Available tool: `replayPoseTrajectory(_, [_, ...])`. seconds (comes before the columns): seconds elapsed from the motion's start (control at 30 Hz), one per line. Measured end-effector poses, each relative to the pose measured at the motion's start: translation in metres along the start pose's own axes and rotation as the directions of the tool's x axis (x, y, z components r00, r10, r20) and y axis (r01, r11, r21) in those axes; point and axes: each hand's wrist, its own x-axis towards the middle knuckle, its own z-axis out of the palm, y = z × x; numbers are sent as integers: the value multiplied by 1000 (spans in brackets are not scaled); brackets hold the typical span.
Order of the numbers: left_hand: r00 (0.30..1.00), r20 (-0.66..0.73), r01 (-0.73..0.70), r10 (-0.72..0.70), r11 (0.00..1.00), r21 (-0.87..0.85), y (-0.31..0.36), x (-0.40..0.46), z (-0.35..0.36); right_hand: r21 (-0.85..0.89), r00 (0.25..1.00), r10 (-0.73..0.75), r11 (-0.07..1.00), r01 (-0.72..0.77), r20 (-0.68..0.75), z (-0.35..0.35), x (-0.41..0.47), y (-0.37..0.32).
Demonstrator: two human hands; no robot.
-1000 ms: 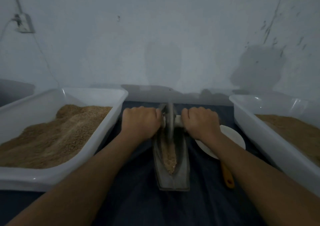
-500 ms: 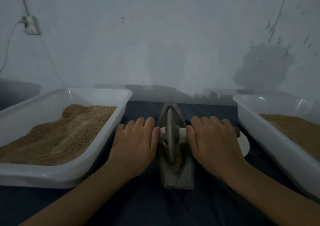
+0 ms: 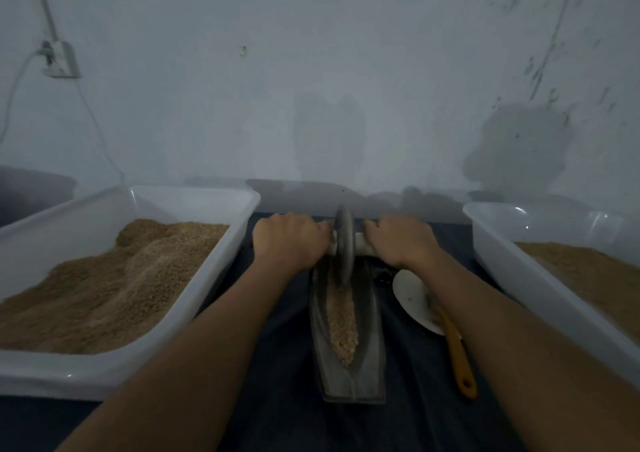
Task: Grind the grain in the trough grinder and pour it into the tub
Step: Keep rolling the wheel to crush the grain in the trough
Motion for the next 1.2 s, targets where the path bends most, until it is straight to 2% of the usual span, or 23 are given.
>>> replayPoseTrajectory(0.1, [1000,23,-3,3,1000,-18,4,-7,-11,-166,998,-38,985,45,47,-2,-24,-6])
replayPoseTrajectory(0.23, [989,-109,-100,96,994,-41,1,-55,-9,-286,964,-189,949,131,-185,-9,-79,-25])
replayPoseTrajectory(0.27, [989,-130,-86,74,992,-91,-1,-69,-9,-280,952,-173,955,99,-254,-11,-89,-30])
replayPoseTrajectory(0.37, [981,-192,-30,-7,981,-191,0,-101,-14,-69,913,-36,998,9,-406,-12,-112,-36])
replayPoseTrajectory(0.47, [970,-244,-32,-15,982,-187,5,-111,-13,-89,873,-76,995,38,-481,-8,-109,-35])
replayPoseTrajectory(0.53, [970,-241,-17,-20,988,-152,2,-101,-10,-82,878,-102,994,72,-468,-7,-98,-32])
replayPoseTrajectory(0.57, [972,-235,-32,12,996,-81,1,-93,-7,-146,893,-146,985,91,-425,-7,-89,-30])
replayPoseTrajectory(0.63, [980,-170,-87,102,992,91,3,-74,-1,-254,938,-178,962,103,-297,-5,-68,-26])
replayPoseTrajectory(0.67, [985,-136,-94,110,989,115,3,-62,1,-202,969,-136,975,94,-207,-5,-56,-24])
replayPoseTrajectory(0.73, [995,-76,-52,57,996,76,-1,-35,6,-121,990,-23,993,6,-139,-6,-27,-16])
replayPoseTrajectory(0.8, [999,40,35,-34,999,-30,-8,-12,9,-75,998,45,996,-48,-45,-10,-10,-15])
replayPoseTrajectory(0.87, [994,84,82,-74,992,-92,-9,-7,11,-123,998,-10,992,2,-65,-13,-6,-19])
replayPoseTrajectory(1.0, [989,-141,-25,31,999,47,1,-45,6,-196,990,-63,980,37,-130,-14,-36,-24])
replayPoseTrajectory(1.1, [958,-254,-130,134,991,36,2,-72,-2,-290,952,-208,947,138,-225,-10,-72,-25])
replayPoseTrajectory(1.13, [955,-266,-131,131,991,18,2,-80,-5,-285,930,-236,946,153,-283,-8,-82,-23])
replayPoseTrajectory(1.2, [960,-266,-103,91,994,-35,1,-89,-7,-185,913,-193,974,133,-358,-10,-95,-22])
